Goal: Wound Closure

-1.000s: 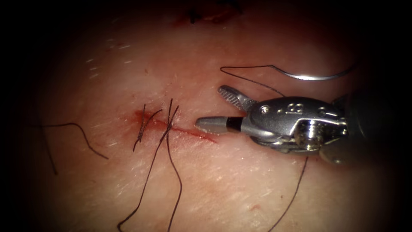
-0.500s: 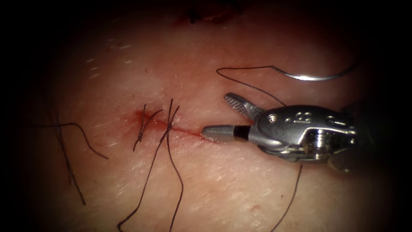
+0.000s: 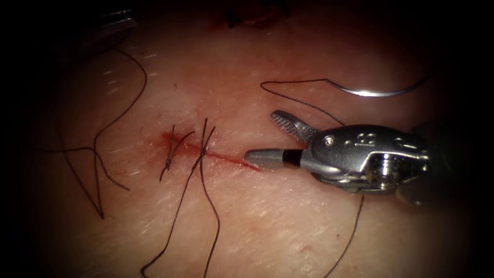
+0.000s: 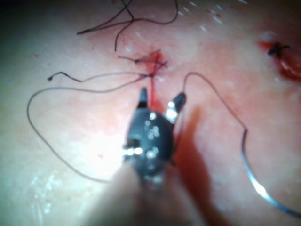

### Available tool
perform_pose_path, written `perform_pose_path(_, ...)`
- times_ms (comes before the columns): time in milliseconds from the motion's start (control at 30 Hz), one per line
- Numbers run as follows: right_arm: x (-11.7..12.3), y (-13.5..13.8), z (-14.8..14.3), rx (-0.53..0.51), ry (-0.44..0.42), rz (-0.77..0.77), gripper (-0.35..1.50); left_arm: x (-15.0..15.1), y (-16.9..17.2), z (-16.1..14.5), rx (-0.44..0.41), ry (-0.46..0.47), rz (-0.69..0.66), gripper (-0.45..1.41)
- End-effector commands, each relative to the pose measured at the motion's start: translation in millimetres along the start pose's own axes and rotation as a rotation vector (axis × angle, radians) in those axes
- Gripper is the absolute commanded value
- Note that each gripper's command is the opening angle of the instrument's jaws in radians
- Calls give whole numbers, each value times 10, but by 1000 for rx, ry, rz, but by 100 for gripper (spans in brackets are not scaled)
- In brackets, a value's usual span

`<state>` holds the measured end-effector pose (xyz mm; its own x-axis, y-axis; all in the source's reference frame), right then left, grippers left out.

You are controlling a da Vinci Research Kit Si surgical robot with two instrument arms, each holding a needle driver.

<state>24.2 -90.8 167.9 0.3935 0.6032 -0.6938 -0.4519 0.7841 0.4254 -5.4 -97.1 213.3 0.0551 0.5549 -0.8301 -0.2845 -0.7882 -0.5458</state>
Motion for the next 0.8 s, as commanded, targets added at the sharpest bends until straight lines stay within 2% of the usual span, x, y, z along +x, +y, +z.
perform_pose_path(33,-5,-13,6,4,0,5,148,-16,17,7,20,-16,-38,46)
perform_pose_path(67,-5,-13,6,4,0,5,148,-16,17,7,20,-16,-38,46)
perform_pose_path(133,-5,-12,7,3,0,5,148,-20,22,8,30,-42,-43,81)
perform_pose_path(233,-5,-12,6,4,0,5,148,-26,29,9,41,-72,-42,111)
perform_pose_path(333,-5,-13,6,4,0,4,148,-34,39,8,51,-120,-31,121)
perform_pose_path(400,-5,-13,5,5,0,4,148,-44,49,5,48,-206,53,125)
perform_pose_path(600,-5,-15,5,5,0,4,148,-88,85,-2,51,-492,135,125)
perform_pose_path(700,-5,-16,6,5,0,4,148,-103,99,0,55,-534,141,125)
perform_pose_path(800,-5,-16,6,5,0,4,148,-109,114,9,8,-478,129,123)
